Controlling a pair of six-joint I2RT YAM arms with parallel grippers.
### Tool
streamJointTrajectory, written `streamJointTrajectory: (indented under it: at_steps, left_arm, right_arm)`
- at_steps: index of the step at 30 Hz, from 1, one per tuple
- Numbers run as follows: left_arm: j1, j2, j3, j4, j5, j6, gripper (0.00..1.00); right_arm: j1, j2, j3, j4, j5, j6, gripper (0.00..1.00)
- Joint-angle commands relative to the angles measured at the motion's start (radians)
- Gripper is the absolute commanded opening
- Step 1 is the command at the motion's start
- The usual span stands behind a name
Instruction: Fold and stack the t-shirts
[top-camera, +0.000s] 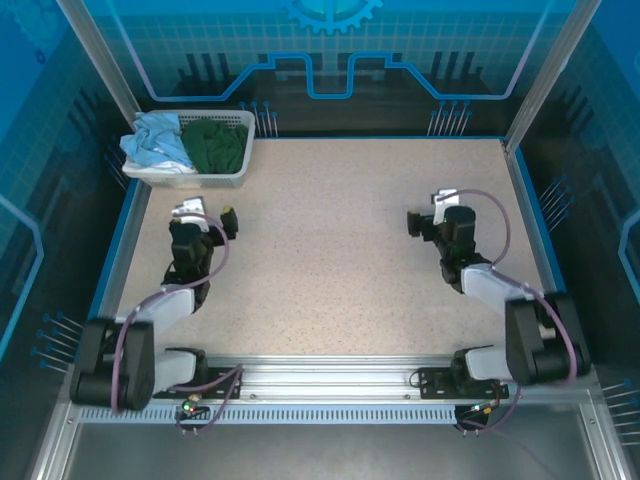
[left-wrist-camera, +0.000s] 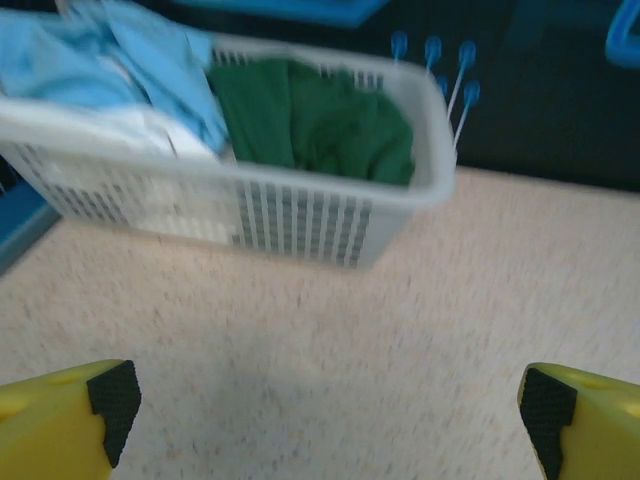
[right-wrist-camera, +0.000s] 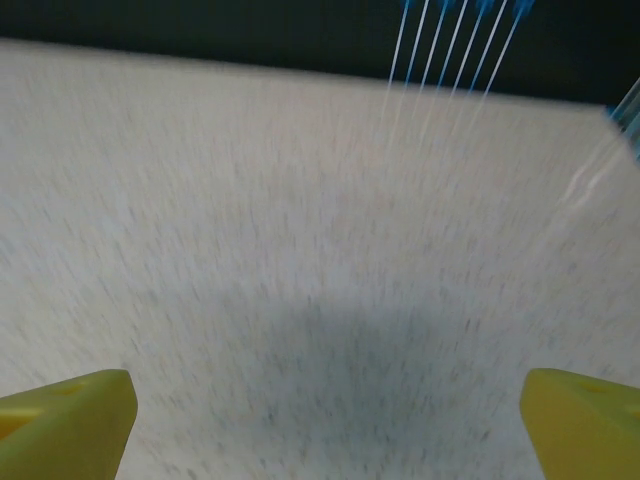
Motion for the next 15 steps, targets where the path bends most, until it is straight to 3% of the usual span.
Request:
streamJointTrajectory:
  at_steps: [1,3,5,8,10,12,15]
  left_arm:
    - [0.009,-0.135,0.190,-0.374,-0.065,-0.121,0.99]
    - [0.011,-0.160,0.306,-0.493,-0.061,-0.145,0.99]
    - [0.021,-0.165,0.406,-0.582,-0.074,-0.215,0.99]
    - [0.113,-0.138,0.539,-0.672,0.053,-0.340,0.99]
    - [0.187,-0.081,0.632,-0.787,0.079,-0.472,0.99]
    - [0.242,-0.006,0.732,-0.904,0.104,-0.546,0.99]
    - [0.254,0.039,0.746,-0.851,0.139,-0.549,0.99]
  right_arm:
    - [0.028,-0.235,0.090,-0.185,0.100,0.161,1.00]
    - [0.017,-0.292,0.236,-0.490,0.111,0.326,1.00]
    - [0.001,-0.269,0.411,-0.752,0.007,0.321,1.00]
    - [-0.012,-0.193,0.610,-1.048,-0.108,0.332,1.00]
    - [-0.056,-0.191,0.643,-1.150,-0.216,0.399,1.00]
    - [-0.101,-0.233,0.596,-1.144,-0.294,0.477,1.00]
    - [-0.105,-0.266,0.536,-1.114,-0.390,0.595,1.00]
